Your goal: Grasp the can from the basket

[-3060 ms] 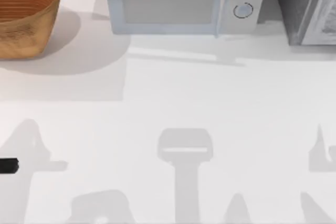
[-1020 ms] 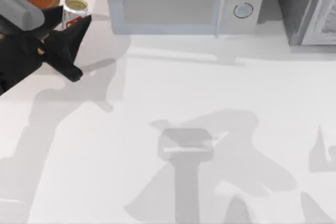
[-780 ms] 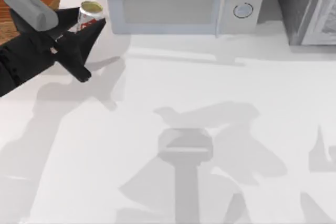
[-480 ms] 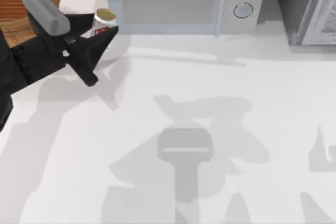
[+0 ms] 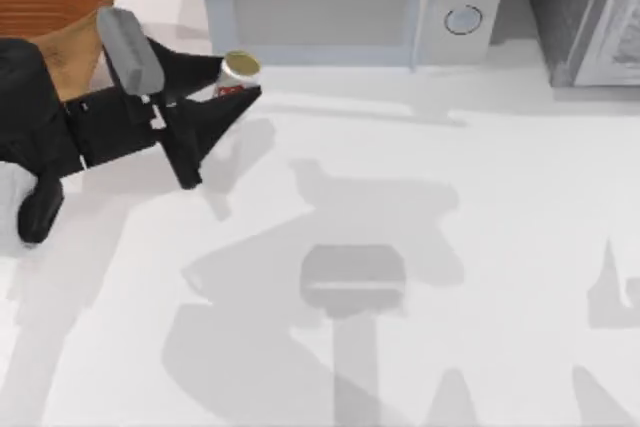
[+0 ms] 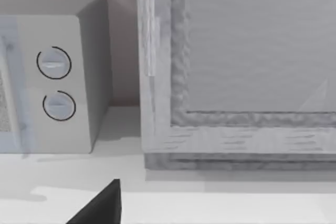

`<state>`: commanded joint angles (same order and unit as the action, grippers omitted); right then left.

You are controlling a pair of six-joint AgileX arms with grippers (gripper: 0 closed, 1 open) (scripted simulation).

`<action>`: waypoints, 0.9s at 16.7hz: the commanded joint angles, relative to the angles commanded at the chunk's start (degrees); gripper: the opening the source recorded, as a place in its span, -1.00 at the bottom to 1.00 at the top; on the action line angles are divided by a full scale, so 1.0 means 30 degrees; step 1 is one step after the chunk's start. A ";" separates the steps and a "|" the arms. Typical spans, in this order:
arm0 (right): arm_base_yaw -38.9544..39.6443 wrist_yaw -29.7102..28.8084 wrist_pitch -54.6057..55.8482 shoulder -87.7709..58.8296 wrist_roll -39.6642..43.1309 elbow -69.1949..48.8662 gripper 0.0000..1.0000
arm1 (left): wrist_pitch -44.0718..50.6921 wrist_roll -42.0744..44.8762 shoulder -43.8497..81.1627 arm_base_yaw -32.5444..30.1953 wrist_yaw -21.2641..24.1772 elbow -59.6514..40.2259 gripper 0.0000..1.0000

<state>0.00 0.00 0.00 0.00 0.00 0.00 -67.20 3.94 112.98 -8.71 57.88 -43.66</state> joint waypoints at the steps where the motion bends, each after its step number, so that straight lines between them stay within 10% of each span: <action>1: 0.0000 0.0000 0.0000 0.0000 0.0000 0.0000 1.00 | -0.0390 0.0087 0.0546 -0.0075 0.0550 -0.0330 -1.00; 15: 0.0000 0.0000 0.0000 0.0000 0.0000 0.0000 1.00 | -0.4075 0.0144 0.9013 -0.0324 0.7680 -0.4604 -1.00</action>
<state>0.00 0.00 0.00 0.00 0.00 0.00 -79.42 4.38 140.02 -9.68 80.92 -57.47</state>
